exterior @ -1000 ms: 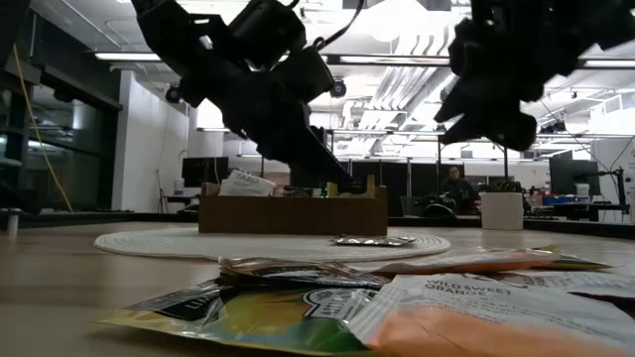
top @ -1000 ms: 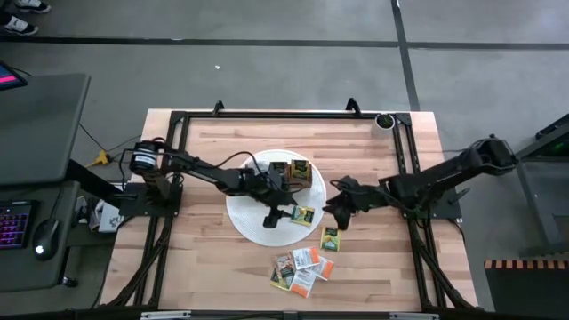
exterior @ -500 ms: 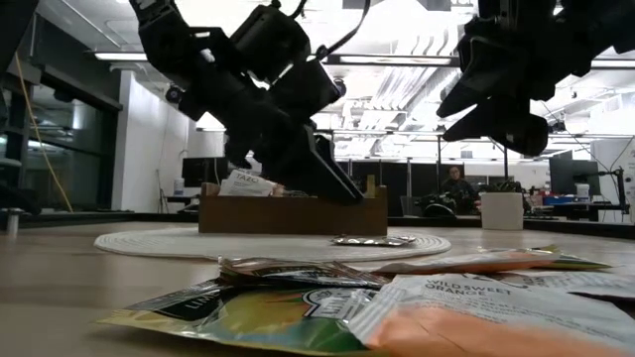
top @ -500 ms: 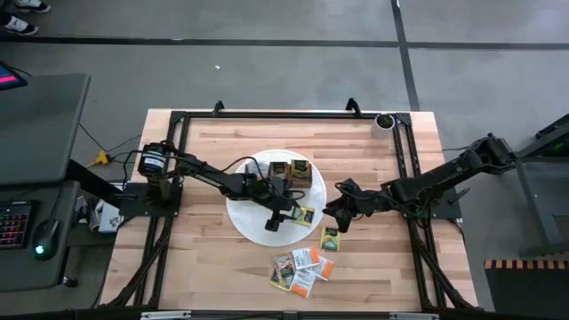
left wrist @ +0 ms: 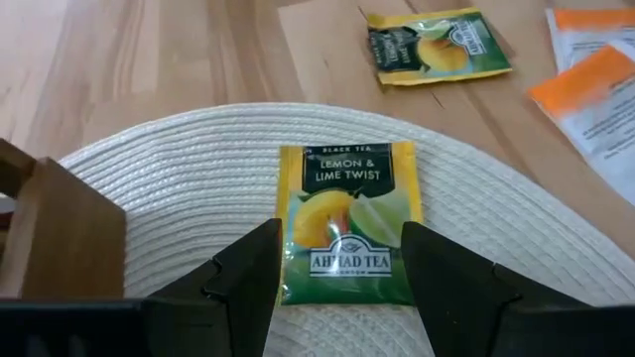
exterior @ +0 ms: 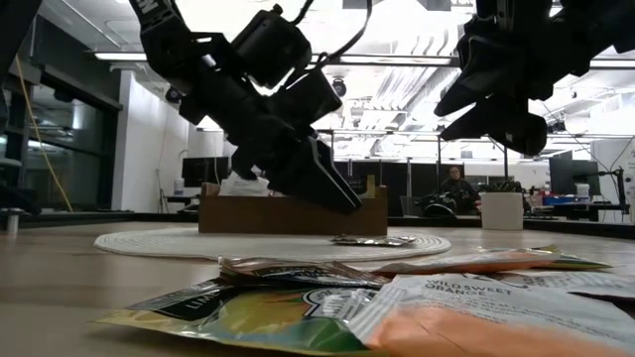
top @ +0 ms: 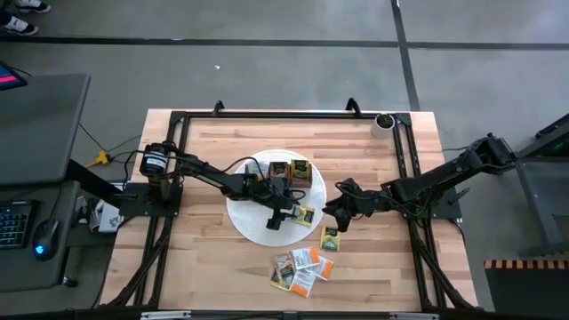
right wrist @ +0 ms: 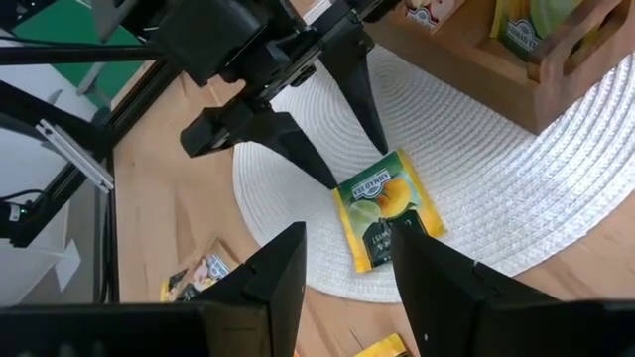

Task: Pick & Place Tea
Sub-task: Put the yellow tea bag into the right section of the wooden organizer

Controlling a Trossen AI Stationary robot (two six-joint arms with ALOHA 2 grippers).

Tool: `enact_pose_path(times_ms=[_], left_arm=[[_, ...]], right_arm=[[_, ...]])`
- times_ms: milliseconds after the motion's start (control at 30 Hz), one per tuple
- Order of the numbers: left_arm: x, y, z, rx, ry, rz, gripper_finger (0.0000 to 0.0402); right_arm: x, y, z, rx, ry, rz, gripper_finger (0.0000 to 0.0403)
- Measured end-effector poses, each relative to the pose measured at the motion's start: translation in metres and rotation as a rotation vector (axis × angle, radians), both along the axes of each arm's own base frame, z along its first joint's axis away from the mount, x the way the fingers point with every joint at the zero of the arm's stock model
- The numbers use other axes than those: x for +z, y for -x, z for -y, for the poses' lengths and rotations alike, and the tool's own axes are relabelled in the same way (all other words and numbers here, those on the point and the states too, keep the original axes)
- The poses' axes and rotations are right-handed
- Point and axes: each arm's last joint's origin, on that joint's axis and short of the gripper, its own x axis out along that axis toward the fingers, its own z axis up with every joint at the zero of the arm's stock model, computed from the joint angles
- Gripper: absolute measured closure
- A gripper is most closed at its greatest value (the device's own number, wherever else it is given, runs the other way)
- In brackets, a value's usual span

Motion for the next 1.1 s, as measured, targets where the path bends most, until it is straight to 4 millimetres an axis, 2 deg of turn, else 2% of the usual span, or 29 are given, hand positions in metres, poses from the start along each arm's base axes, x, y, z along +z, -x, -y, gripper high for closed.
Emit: enact_pose_path(times_ms=[300,533,667,1100], left_arm=[[-0.001,0.000,0.000,-0.008,0.005,-0.001,0.0197],[-0.023,-0.005,0.000,-0.009,-0.007,-0.025,0.0197],[-0.024,-0.004,0.001,-0.006,-0.011,-0.034,0.0197],[-0.030,0.000,0.000,0.000,-0.010,-0.118,0.0197]], right_arm=[[0.000,0.000,0.001,-0.015,0.009,0.002,0.0258],[0.000,0.000,0.001,-0.017,0.007,0.002,0.0258],[0.000,0.000,0.001,-0.028,-0.011,0.004,0.0258],[-0.003,0.000,-0.001,-0.167,-0.186,0.015,0.0258]])
